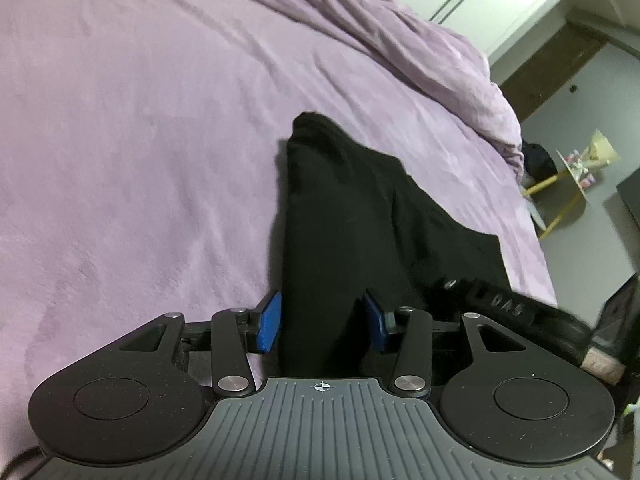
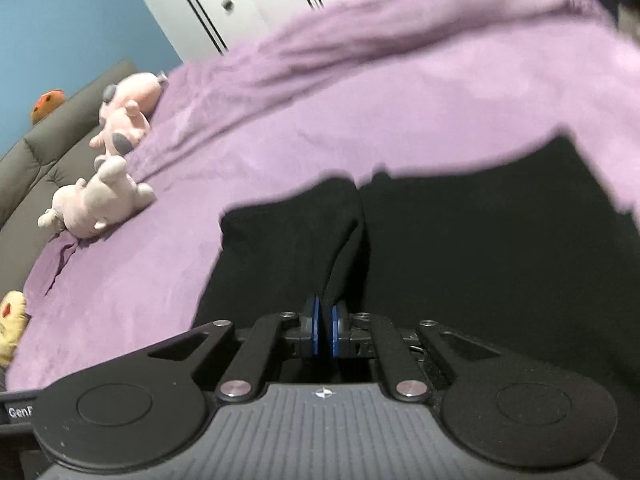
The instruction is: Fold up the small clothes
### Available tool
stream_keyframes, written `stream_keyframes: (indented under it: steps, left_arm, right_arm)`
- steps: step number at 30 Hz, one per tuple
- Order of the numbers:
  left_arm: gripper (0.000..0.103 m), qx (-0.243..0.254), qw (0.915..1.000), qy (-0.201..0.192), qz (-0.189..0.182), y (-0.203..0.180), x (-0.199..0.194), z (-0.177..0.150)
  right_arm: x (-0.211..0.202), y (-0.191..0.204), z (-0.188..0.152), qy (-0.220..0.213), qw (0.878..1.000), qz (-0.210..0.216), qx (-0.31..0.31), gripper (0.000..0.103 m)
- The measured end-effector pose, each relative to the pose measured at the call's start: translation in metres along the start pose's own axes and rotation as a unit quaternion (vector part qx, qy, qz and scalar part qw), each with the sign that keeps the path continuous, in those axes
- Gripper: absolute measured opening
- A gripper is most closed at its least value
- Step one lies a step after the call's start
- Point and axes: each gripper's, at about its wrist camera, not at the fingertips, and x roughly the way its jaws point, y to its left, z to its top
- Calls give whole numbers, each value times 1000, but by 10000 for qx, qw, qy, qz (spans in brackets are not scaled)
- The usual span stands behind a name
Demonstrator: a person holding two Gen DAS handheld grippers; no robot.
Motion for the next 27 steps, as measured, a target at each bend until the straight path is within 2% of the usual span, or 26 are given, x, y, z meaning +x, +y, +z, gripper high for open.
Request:
stream_keyframes:
  steps: [4, 8, 12, 15, 18, 20, 23, 25, 27]
  left_arm:
    - [49, 415, 9991, -116, -49, -15, -12, -5]
    - [49, 732, 9972, -70, -98, -32, -12, -14]
    - [49, 880, 9958, 191, -179, -47, -1, -28]
    - [49, 1088, 9934, 310, -191, -58, 4, -38]
    - [49, 1240, 9912, 432, -160, -65, 12, -47]
    - [49, 1346, 9898, 461, -70, -69, 16, -52]
    - [49, 1503, 9874, 499, 29, -72, 14, -55]
    - [49, 1520, 9872, 472, -7, -73, 11, -56]
    - [49, 1528, 9873, 438, 17, -74, 10, -58]
  right_arm:
    - [-29, 12, 10, -414, 9962, -398, -654, 5]
    - [-51, 0, 18, -580, 9922, -736, -817, 5]
    - [-59, -21, 17, -561, 9861, -1317, -842, 5]
    - [-65, -44, 14, -497, 9841, -1579, -647, 5]
    - [-55, -65, 7, -211, 9829, -1762, -494, 5]
    - [-48, -83, -2, -1, 9865, -1623, -232, 5]
    - [-54, -102, -2, -97, 9932, -1117, 326, 10]
    - [-58, -115, 0, -159, 9936, -693, 876, 20]
    - [-55, -121, 1, -159, 9922, -506, 1125, 21]
